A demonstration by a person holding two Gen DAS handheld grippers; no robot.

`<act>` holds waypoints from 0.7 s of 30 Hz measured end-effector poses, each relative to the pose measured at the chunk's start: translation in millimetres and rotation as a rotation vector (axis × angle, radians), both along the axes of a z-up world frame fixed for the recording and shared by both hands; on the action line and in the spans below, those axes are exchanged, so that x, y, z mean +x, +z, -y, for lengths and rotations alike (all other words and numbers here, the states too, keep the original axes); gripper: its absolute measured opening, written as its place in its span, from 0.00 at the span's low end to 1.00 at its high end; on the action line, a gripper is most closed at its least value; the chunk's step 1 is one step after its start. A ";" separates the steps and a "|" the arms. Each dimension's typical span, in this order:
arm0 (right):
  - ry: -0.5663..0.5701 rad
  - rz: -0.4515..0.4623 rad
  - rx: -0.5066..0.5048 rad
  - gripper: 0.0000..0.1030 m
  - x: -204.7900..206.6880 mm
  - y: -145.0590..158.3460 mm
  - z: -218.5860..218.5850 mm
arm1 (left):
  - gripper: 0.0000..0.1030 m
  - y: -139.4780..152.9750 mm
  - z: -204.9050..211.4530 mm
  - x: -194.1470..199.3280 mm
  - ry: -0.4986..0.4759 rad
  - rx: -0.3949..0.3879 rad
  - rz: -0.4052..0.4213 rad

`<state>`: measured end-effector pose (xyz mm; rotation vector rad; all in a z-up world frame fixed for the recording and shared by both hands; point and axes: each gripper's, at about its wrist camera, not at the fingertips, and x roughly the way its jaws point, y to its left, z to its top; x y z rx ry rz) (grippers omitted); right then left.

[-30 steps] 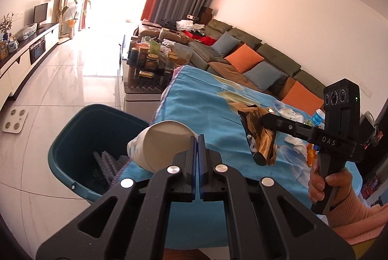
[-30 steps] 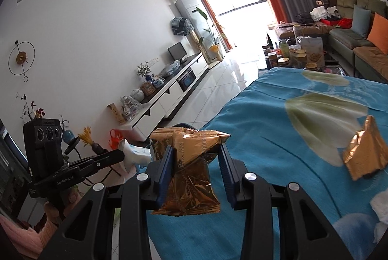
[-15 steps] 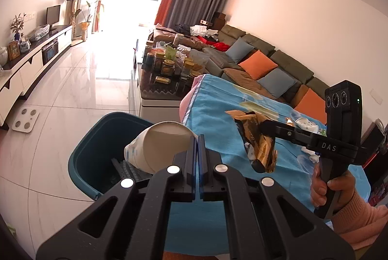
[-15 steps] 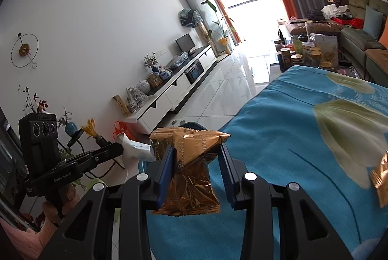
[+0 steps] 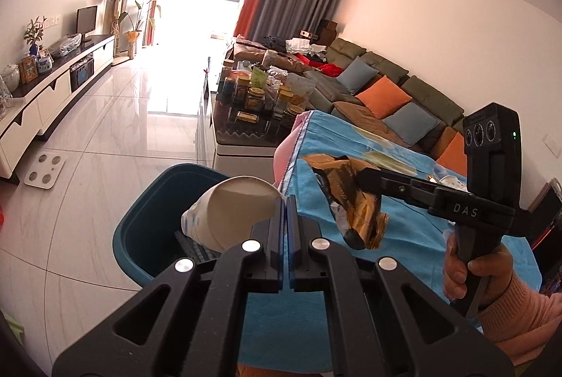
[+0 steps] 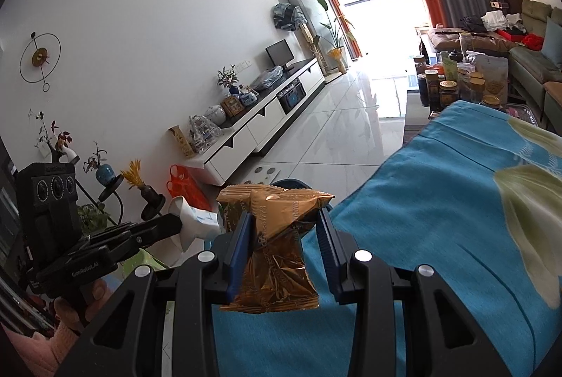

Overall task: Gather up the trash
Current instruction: 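Carry the paper cup with the left gripper over the bin while the right gripper carries the snack bag, then open the left gripper to drop the cup while the right gripper drops the snack bag into the bin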

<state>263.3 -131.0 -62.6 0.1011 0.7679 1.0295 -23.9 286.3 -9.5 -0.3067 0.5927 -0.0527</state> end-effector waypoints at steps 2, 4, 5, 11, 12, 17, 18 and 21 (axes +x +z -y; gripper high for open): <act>0.004 0.002 -0.005 0.35 -0.6 -0.4 -3.9 | 0.02 -0.6 -0.9 -1.4 0.005 0.000 -0.002; 0.009 0.006 -0.012 0.35 0.2 -0.5 -9.3 | 0.02 -0.9 -2.0 1.3 0.010 -0.003 -0.005; 0.010 0.005 -0.014 0.35 1.0 -0.6 -12.7 | 0.02 -1.4 -2.1 0.1 0.014 -0.001 -0.007; 0.022 -0.013 -0.030 0.35 7.2 -4.5 -29.8 | 0.02 -1.8 -2.2 -1.1 0.029 -0.006 -0.015; 0.025 -0.012 -0.033 0.35 7.6 -4.6 -32.8 | 0.02 -1.8 -2.7 -0.9 0.031 -0.007 -0.016; 0.036 -0.014 -0.053 0.35 11.4 -6.6 -48.6 | 0.02 -5.1 -7.4 -0.8 0.048 -0.008 -0.026; 0.038 -0.015 -0.056 0.35 12.1 -7.1 -51.5 | 0.02 -5.7 -7.9 -0.6 0.051 -0.009 -0.028; 0.042 -0.019 -0.069 0.35 15.9 -9.9 -60.5 | 0.02 -7.8 -9.4 0.8 0.058 -0.012 -0.036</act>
